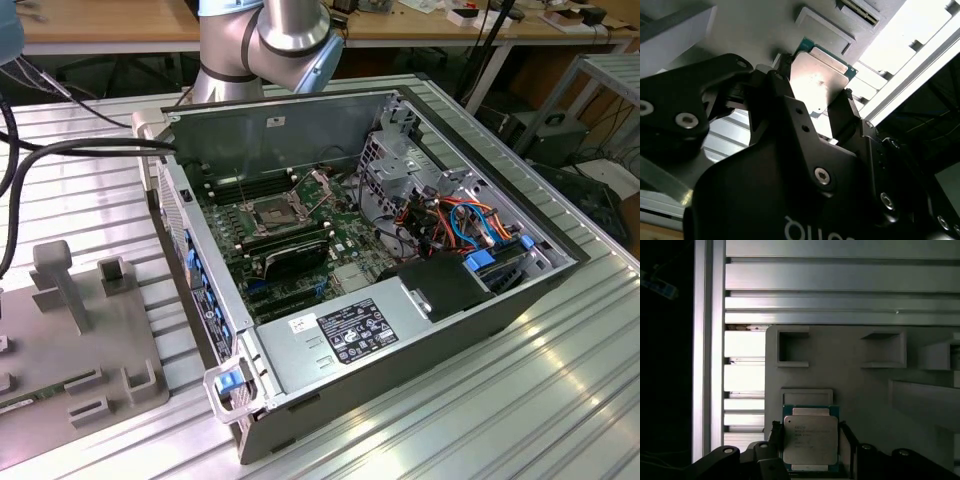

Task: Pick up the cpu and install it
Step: 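Pick up the cpu and move it towards the insertion slot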

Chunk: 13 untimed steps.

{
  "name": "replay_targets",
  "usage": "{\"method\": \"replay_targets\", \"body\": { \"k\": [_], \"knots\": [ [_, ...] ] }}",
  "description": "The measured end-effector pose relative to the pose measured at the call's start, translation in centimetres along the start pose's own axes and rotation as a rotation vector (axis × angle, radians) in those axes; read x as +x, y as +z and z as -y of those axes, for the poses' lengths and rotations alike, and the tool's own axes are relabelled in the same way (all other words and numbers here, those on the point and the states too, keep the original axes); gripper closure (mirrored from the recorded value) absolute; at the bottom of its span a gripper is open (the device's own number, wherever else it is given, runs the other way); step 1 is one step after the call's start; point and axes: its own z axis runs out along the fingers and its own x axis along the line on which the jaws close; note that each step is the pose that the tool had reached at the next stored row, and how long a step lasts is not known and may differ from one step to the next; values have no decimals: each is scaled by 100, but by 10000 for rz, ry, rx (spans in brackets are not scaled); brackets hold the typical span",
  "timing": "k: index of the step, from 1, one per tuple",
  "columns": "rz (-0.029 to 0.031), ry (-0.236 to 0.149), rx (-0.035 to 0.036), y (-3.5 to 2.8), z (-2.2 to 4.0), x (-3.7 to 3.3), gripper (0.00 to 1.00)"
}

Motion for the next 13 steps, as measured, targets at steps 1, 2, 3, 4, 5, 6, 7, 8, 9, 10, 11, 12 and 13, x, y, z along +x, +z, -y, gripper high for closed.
{"method": "replay_targets", "body": {
  "k": [1, 2, 3, 4, 5, 6, 7, 8, 9, 10, 11, 12, 13],
  "knots": [
    [0, 0, 0, -33, -1, 0, 45],
    [0, 0, 0, -74, -3, -1, 45],
    [-1, 0, 0, -96, -4, 0, 45],
    [0, 0, 0, -114, -5, 0, 45],
    [0, 0, 0, -135, -6, -1, 45],
    [1, 0, 0, -136, -6, 0, 45],
    [2, 0, -1, -136, -7, 0, 45],
    [2, -1, -1, -136, -6, -1, 45],
    [1, 0, -1, -137, -6, -1, 45],
    [0, 0, 0, -138, -6, 0, 45],
    [-1, 0, 0, -139, -6, 0, 45],
    [0, 0, 1, -139, -6, 0, 45],
    [0, 0, 0, -139, -6, -1, 45]
  ]
}}
